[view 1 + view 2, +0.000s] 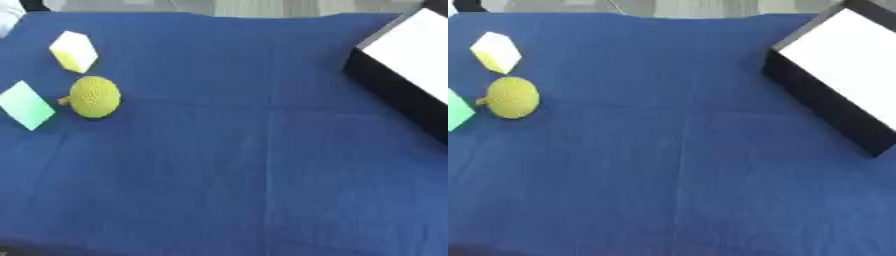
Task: Pick up the objects with one hand, pass them to the other hand, and then place them into the box on the other side of the table.
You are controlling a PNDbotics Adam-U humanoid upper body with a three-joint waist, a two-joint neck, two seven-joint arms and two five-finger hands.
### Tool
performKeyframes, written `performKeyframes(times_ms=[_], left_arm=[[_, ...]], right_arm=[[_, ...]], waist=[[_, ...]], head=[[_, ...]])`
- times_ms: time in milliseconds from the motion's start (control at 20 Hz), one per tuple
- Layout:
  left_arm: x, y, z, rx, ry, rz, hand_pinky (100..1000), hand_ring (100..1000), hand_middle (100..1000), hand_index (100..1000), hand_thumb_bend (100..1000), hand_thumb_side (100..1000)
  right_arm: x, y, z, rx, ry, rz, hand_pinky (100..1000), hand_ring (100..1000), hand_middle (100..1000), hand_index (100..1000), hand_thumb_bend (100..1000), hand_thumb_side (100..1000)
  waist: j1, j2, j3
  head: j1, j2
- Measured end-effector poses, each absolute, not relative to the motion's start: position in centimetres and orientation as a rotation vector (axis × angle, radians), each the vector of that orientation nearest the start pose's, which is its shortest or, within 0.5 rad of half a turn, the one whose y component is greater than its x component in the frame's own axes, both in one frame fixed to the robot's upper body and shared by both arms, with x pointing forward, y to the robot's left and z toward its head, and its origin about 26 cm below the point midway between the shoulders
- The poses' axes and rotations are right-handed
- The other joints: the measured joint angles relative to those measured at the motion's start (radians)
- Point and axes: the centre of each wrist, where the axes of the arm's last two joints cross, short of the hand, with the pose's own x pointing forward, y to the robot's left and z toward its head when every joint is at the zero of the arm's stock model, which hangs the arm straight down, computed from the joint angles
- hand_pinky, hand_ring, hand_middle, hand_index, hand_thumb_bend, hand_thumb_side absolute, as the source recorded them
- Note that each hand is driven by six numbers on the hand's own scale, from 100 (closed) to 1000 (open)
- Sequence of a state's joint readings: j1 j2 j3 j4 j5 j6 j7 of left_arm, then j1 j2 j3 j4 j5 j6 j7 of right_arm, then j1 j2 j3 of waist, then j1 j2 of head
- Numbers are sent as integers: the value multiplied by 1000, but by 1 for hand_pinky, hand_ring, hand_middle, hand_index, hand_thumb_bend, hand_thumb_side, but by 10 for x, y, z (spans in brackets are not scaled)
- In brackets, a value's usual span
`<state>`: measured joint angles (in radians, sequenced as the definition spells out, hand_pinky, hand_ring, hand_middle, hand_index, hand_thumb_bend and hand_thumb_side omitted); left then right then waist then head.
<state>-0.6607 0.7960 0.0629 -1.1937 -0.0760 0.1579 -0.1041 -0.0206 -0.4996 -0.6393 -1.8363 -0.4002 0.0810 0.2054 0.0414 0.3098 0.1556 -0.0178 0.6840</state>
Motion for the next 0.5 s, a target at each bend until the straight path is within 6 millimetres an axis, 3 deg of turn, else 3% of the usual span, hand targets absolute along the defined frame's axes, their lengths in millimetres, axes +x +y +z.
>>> performKeyframes(times_ms=[500], left_arm=[[401, 471, 257, 797, -1325, -715, 806, 808, 738, 840, 833, 348]], right_arm=[[222, -475, 183, -385, -1984, -50, 882, 1000, 890, 879, 100, 333]], waist=[[0, 0, 5]], head=[[13, 0]])
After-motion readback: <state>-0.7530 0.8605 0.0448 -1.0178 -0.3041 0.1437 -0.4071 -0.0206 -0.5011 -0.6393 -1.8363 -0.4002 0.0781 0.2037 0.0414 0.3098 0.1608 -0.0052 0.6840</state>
